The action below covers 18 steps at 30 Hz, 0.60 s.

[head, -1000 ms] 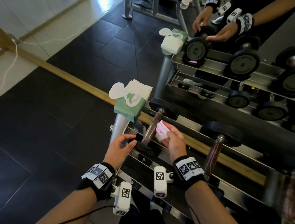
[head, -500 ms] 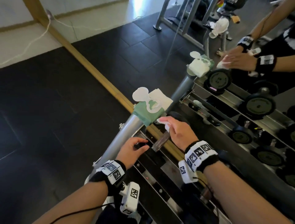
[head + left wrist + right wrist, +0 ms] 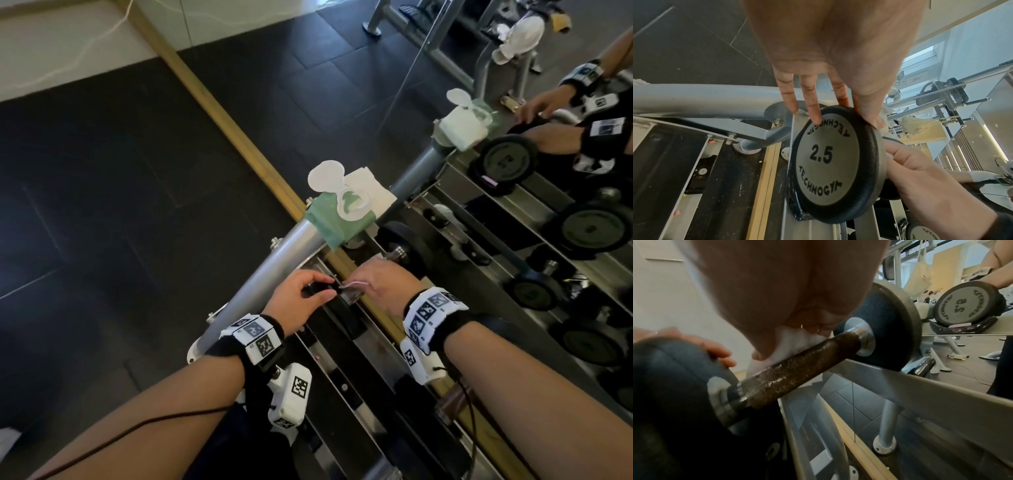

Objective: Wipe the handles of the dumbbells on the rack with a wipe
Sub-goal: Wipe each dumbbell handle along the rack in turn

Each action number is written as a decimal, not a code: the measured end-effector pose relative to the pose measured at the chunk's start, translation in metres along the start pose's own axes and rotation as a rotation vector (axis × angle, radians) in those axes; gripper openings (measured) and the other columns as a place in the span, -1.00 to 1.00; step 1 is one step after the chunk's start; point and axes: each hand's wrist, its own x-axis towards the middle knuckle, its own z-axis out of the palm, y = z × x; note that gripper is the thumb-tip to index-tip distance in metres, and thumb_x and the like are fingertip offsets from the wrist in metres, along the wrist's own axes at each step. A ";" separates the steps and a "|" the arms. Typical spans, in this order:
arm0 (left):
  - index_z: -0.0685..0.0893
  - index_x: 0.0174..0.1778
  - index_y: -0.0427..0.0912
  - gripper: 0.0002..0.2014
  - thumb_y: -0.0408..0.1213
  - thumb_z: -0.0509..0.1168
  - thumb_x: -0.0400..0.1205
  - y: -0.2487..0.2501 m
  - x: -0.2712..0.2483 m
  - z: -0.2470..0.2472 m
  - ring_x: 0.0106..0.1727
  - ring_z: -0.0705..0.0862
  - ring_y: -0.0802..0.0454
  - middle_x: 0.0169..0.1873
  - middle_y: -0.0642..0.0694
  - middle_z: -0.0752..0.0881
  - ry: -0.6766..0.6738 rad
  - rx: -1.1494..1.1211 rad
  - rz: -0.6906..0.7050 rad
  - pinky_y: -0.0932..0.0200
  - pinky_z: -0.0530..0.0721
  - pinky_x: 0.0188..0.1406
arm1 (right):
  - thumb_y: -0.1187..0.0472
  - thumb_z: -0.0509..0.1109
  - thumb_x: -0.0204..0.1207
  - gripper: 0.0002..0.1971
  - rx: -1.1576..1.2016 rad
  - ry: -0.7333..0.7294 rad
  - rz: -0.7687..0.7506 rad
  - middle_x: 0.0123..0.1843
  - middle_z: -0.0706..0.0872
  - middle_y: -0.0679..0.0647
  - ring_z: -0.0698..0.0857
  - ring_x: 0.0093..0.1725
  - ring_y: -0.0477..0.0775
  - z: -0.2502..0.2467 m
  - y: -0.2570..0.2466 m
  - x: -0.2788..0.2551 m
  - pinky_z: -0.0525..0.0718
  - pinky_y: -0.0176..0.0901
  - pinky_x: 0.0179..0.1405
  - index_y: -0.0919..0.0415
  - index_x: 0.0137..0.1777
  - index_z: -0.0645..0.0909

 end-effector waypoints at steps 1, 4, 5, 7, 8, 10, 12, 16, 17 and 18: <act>0.66 0.00 0.42 -0.81 -0.01 0.45 0.57 0.000 0.000 0.000 0.16 0.58 0.37 0.14 0.32 0.58 -0.001 0.001 0.002 0.44 0.46 0.07 | 0.23 0.33 0.66 -0.75 -0.052 -0.017 -0.022 0.15 0.77 -0.08 0.68 0.21 -0.05 -0.001 0.002 0.000 0.61 -0.11 0.35 -0.04 0.25 0.71; 0.65 -0.02 0.45 -0.82 0.02 0.43 0.57 -0.001 -0.001 0.000 0.15 0.58 0.37 0.15 0.37 0.56 -0.016 0.002 0.008 0.43 0.48 0.05 | 0.35 0.37 0.56 -0.59 -0.215 -0.089 0.045 0.25 0.71 -0.02 0.63 0.30 0.03 -0.010 0.013 0.000 0.61 -0.03 0.39 -0.05 0.35 0.62; 0.64 -0.01 0.45 -0.82 0.03 0.42 0.57 -0.002 -0.001 0.000 0.17 0.58 0.37 0.16 0.37 0.56 -0.019 0.001 0.012 0.40 0.50 0.10 | 0.36 0.35 0.55 -0.57 -0.212 -0.092 0.103 0.23 0.71 0.01 0.64 0.29 0.07 -0.012 0.015 0.001 0.62 0.01 0.38 -0.05 0.36 0.60; 0.65 0.02 0.43 -0.82 0.02 0.42 0.57 -0.004 0.000 0.000 0.20 0.57 0.36 0.18 0.35 0.56 -0.016 -0.005 0.014 0.33 0.53 0.16 | 0.34 0.28 0.60 -0.55 -0.103 -0.035 0.192 0.17 0.71 0.09 0.68 0.19 0.14 -0.010 0.013 0.005 0.66 0.07 0.29 -0.06 0.43 0.53; 0.65 0.04 0.42 -0.82 0.02 0.42 0.58 -0.004 0.000 0.000 0.20 0.57 0.35 0.19 0.34 0.55 -0.016 -0.005 0.012 0.32 0.53 0.17 | 0.32 0.24 0.64 -0.56 -0.040 -0.013 0.220 0.13 0.71 0.12 0.70 0.14 0.16 -0.007 0.009 0.006 0.68 0.09 0.25 -0.08 0.46 0.49; 0.65 0.04 0.42 -0.81 0.03 0.42 0.58 -0.004 0.000 0.001 0.19 0.57 0.33 0.19 0.33 0.55 -0.019 0.003 0.008 0.32 0.52 0.15 | 0.27 0.19 0.71 -0.63 0.015 -0.025 0.209 0.07 0.71 0.10 0.70 0.12 0.14 0.000 0.005 0.006 0.66 0.06 0.27 -0.07 0.45 0.48; 0.66 0.02 0.43 -0.81 0.03 0.44 0.57 -0.003 0.000 0.002 0.15 0.59 0.29 0.18 0.30 0.56 -0.018 -0.002 0.013 0.28 0.57 0.15 | 0.25 0.17 0.73 -0.73 0.027 -0.039 0.126 0.02 0.71 -0.04 0.69 0.14 0.08 0.003 0.008 0.002 0.54 0.00 0.41 0.00 0.33 0.55; 0.65 0.01 0.43 -0.82 0.01 0.44 0.57 -0.003 -0.001 0.003 0.05 0.61 0.30 0.14 0.31 0.57 -0.011 -0.013 0.007 0.27 0.59 0.06 | 0.30 0.27 0.64 -0.71 -0.019 -0.084 0.155 0.04 0.63 -0.05 0.64 0.05 -0.01 -0.007 0.018 -0.001 0.63 -0.07 0.22 -0.08 0.24 0.54; 0.65 0.01 0.44 -0.82 0.02 0.43 0.58 -0.004 -0.001 0.003 0.02 0.60 0.31 0.13 0.32 0.57 -0.006 -0.016 0.000 0.30 0.57 0.02 | 0.29 0.30 0.61 -0.73 -0.048 -0.052 0.192 0.03 0.62 -0.02 0.64 0.03 0.02 -0.007 0.018 0.001 0.65 -0.05 0.15 -0.07 0.21 0.53; 0.64 0.01 0.45 -0.82 0.02 0.43 0.58 -0.004 -0.001 0.002 0.00 0.60 0.31 0.13 0.33 0.57 -0.003 -0.021 -0.005 0.32 0.54 0.00 | 0.28 0.32 0.59 -0.76 -0.082 -0.019 0.233 0.01 0.62 0.00 0.64 0.01 0.06 -0.008 0.018 0.003 0.66 -0.03 0.10 -0.03 0.18 0.52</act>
